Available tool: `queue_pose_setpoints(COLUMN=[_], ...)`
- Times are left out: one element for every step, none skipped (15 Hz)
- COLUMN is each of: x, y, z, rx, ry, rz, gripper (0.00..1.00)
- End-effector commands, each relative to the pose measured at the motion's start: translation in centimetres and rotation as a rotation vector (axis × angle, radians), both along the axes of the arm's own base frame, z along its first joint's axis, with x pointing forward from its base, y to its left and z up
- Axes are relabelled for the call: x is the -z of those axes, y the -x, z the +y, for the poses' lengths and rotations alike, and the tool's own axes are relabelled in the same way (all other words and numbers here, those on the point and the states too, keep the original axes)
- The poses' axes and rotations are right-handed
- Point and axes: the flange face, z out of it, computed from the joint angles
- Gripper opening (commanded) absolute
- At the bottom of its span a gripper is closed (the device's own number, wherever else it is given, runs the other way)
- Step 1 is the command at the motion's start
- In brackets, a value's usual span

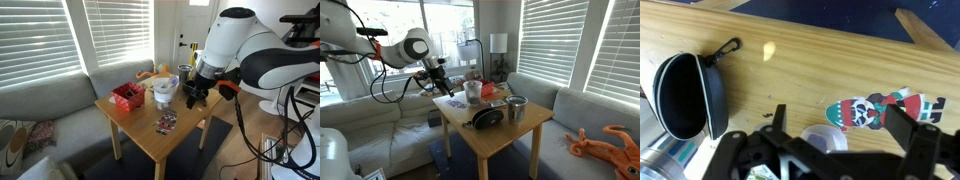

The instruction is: Pick up the white packet with a green lid and put it in the red basket

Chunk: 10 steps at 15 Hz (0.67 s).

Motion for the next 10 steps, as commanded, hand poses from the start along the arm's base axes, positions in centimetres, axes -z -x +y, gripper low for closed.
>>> queue_pose_setpoints(x=[0.0,-1.0,-1.4,-2.0,-2.3,-2.5,-1.6,-1.9,-2.0,-2.1], y=[0.0,-0.2,-0.2,-0.3,-0.4,-0.3,-0.5,-0.6,-0.6,-0.6], z=[0.0,-0.2,-0.3,-0.6,-0.9,-1.0,-0.9,-1.0,-1.1,-1.1], rx=[0.0,0.012,0.016,0.025,0.03,0.008,0.015,0.016,0.017,0.016], ry=[0.0,-0.005,-0.008,-0.011,-0.005,-0.004,-0.013,-0.015,-0.016,-0.016], rz=[0.0,-0.032,-0.044,-0.059,-0.064,-0.052,-0.034,-0.038,-0.041,-0.042], gripper=[1.0,1.0,1.0,1.0,1.0,1.0,1.0,1.0,1.0,1.0])
